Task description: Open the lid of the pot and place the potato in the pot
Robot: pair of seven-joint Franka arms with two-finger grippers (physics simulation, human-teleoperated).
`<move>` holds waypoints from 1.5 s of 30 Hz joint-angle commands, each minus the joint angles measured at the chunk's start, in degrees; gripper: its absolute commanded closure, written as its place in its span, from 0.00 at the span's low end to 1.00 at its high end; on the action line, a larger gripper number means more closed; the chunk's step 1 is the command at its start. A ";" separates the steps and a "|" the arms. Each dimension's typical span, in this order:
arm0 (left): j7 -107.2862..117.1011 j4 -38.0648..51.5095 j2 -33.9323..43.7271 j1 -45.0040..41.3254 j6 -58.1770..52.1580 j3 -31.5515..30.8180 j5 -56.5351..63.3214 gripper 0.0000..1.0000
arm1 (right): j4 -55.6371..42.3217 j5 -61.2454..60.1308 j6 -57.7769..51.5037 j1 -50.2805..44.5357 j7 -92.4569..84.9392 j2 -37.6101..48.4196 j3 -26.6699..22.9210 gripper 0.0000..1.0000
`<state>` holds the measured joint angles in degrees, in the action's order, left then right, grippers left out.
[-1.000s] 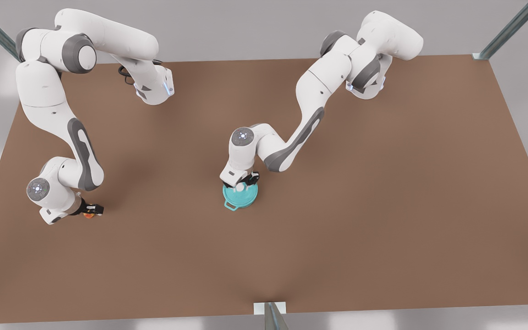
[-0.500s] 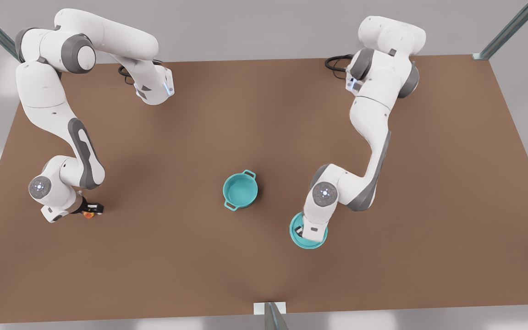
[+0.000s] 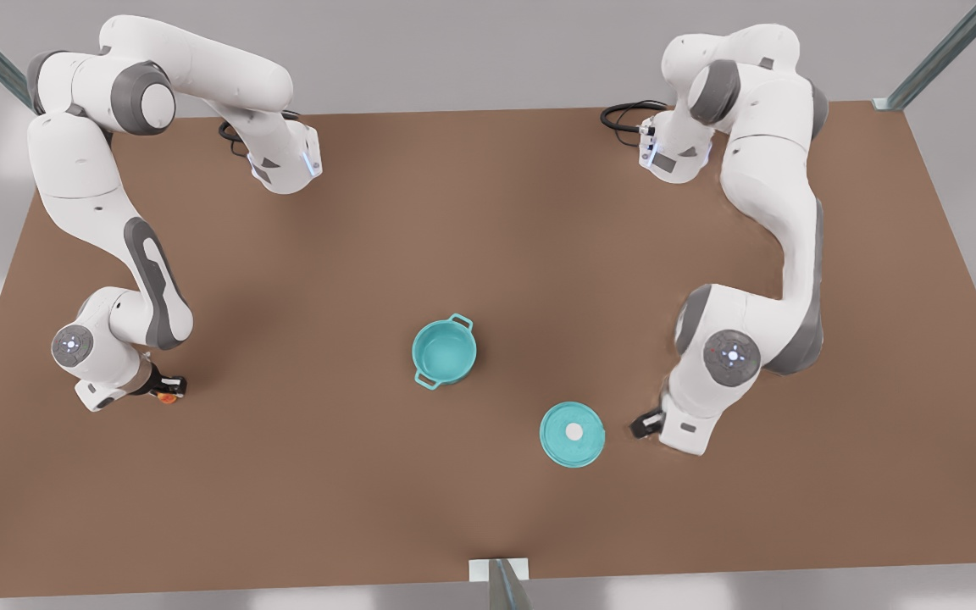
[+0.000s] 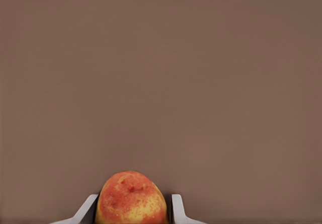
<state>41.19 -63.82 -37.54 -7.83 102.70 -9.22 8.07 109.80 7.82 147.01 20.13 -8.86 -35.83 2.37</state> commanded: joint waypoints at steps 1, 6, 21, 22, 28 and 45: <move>-38.21 -10.58 11.67 4.66 -18.72 0.08 -7.54 0.00 | -0.02 -0.08 -0.23 0.00 -0.45 0.14 0.00 0.37; -38.03 -33.82 29.02 5.98 -0.13 2.36 -7.90 0.00 | -0.11 -0.08 -0.58 0.00 -0.45 0.49 0.00 0.41; -37.77 -34.00 28.14 5.98 -0.31 2.45 -7.72 0.00 | -0.99 -0.96 -9.55 -0.62 2.00 5.68 3.34 0.44; -37.77 -34.00 28.14 5.98 -0.31 2.45 -7.72 0.00 | -1.08 -1.14 -10.34 -1.23 2.88 6.12 3.61 0.44; -37.77 -34.09 28.14 6.07 -0.31 2.45 -7.72 0.00 | -2.31 -5.00 -17.45 -6.59 9.03 10.25 4.40 0.44; -37.85 -34.09 28.14 5.98 -1.10 2.45 -7.72 0.00 | -7.75 -13.00 -28.53 -27.51 39.71 15.35 4.75 0.44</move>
<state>6.43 -97.94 -9.45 -1.86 101.93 -6.75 0.30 102.53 -3.85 121.91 -6.37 7.94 -20.55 7.11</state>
